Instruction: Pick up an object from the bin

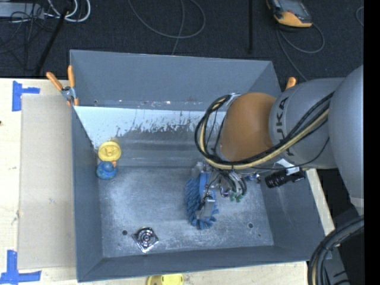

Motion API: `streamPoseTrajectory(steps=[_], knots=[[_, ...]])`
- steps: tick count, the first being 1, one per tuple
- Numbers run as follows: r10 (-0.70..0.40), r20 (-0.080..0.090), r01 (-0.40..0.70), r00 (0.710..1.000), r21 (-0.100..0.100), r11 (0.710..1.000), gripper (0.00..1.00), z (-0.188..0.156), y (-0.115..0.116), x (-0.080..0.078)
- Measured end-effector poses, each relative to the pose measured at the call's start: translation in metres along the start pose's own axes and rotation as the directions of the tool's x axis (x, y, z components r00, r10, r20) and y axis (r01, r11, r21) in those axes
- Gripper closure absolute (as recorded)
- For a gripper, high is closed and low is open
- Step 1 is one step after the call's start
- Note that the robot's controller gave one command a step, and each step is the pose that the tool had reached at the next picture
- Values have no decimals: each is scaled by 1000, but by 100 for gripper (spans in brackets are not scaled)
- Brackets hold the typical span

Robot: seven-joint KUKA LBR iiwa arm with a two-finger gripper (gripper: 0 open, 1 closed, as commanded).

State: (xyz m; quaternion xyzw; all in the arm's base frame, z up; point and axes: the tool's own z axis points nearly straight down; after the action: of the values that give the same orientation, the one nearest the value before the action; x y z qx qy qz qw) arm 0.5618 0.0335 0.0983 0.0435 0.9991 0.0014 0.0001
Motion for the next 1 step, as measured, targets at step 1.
streamPoseTrajectory(steps=[1], knots=[[-104,-2,104,995,3,995,100,7,-11,17]])
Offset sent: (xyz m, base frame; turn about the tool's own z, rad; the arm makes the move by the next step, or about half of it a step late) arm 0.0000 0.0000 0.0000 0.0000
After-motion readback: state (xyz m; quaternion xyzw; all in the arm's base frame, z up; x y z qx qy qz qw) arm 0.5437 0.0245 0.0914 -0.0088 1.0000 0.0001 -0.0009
